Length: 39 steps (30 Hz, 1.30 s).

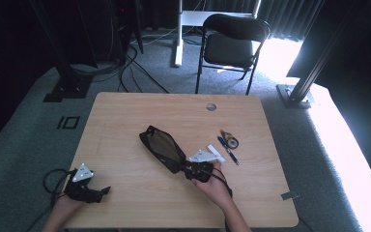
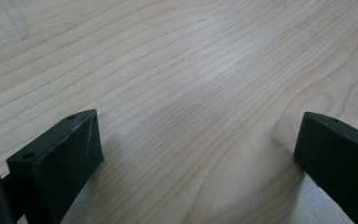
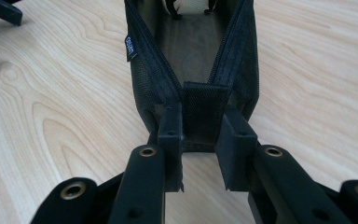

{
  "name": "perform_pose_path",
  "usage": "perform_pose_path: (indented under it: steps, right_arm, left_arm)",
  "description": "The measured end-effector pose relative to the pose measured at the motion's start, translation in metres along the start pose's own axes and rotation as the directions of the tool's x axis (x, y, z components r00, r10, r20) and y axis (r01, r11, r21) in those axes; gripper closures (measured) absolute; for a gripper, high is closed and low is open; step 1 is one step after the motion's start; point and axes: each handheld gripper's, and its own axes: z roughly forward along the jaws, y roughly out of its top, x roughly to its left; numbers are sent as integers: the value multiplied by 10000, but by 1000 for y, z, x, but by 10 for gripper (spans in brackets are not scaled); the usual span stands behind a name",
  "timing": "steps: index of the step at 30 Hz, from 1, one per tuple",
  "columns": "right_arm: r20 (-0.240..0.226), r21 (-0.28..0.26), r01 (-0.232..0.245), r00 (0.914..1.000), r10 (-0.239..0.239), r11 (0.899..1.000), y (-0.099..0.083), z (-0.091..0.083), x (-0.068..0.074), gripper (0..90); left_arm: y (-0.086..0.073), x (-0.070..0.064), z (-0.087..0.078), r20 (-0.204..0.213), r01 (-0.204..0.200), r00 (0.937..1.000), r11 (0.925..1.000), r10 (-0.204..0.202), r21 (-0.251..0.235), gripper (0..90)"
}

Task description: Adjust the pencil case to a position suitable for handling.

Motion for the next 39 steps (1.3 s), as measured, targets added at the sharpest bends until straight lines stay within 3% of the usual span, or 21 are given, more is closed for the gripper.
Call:
perform_pose_path:
  steps: [6, 12, 26, 39]
  right_arm:
    - [144, 84, 64, 9999, -65, 9999, -7, -14, -4, 730]
    - [166, 11, -231, 9996, 231, 9997, -20, -29, -8, 730]
    - [554, 30, -488, 9973, 486, 9988, -44, -62, -14, 729]
    - [597, 41, -678, 9959, 674, 9977, -63, -88, -15, 728]
  left_arm:
    - [0, 0, 0, 1, -8, 10000, 10000, 8, 5, 11]
    - [0, 0, 0, -1, -5, 10000, 10000, 5, 1, 11]
    - [0, 0, 0, -1, -5, 10000, 10000, 5, 1, 11]
    - [0, 0, 0, -1, -3, 10000, 10000, 3, 1, 11]
